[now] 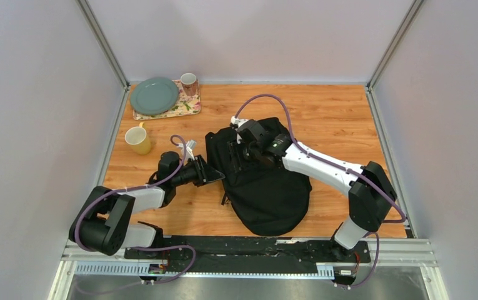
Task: Pack the student bag
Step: Zip the student bag at the center of the board.
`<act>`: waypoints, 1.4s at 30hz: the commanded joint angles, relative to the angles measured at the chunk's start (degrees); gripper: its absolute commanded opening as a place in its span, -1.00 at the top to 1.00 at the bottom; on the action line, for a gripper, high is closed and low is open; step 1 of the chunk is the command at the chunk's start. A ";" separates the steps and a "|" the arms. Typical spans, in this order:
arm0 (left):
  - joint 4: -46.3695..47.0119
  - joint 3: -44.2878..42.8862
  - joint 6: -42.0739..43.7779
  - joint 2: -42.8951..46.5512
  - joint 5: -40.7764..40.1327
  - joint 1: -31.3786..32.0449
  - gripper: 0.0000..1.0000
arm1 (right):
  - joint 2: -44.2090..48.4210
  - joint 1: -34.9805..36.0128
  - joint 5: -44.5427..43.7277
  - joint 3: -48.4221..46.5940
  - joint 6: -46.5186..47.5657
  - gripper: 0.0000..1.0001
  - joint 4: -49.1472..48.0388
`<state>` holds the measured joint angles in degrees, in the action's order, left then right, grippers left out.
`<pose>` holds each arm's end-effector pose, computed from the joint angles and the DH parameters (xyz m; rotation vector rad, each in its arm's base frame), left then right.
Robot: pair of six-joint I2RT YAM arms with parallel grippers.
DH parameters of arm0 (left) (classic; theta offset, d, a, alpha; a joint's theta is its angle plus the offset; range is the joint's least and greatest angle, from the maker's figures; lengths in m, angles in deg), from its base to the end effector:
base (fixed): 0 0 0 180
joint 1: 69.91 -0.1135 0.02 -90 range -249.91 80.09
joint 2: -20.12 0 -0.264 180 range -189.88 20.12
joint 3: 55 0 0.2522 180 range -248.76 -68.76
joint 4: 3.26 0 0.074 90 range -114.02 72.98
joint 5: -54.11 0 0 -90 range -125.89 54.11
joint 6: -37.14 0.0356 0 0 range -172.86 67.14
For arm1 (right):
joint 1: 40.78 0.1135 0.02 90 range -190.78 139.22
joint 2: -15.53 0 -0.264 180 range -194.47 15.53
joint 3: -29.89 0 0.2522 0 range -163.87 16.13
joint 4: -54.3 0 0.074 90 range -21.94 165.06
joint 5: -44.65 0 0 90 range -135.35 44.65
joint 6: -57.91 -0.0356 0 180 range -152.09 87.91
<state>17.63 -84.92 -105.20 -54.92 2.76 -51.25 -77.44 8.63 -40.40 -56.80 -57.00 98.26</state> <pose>0.2038 -0.0923 0.1481 -0.1564 2.2003 -1.4219 0.2282 0.2711 0.2654 -0.5830 2.4962 0.6481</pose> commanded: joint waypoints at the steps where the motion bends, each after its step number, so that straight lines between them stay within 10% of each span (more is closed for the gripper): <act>1: 5.85 0.34 0.93 -2.03 1.33 0.59 0.45 | -2.30 1.21 -3.71 -4.94 3.10 0.04 2.75; 10: 7.88 0.61 0.39 -2.04 2.13 0.86 0.91 | -6.87 4.90 -11.54 -10.21 6.80 0.02 7.51; 27: 7.62 0.96 -0.40 0.60 2.83 0.94 1.00 | -13.20 7.46 -17.33 -16.19 9.35 0.07 10.23; 42: 7.88 0.78 -0.40 0.43 3.27 0.86 1.00 | -15.93 8.07 -22.00 -15.93 7.07 0.63 11.03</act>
<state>22.00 -84.24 -105.48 -55.91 3.59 -50.82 -93.35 16.43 -59.50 -72.34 -48.89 109.38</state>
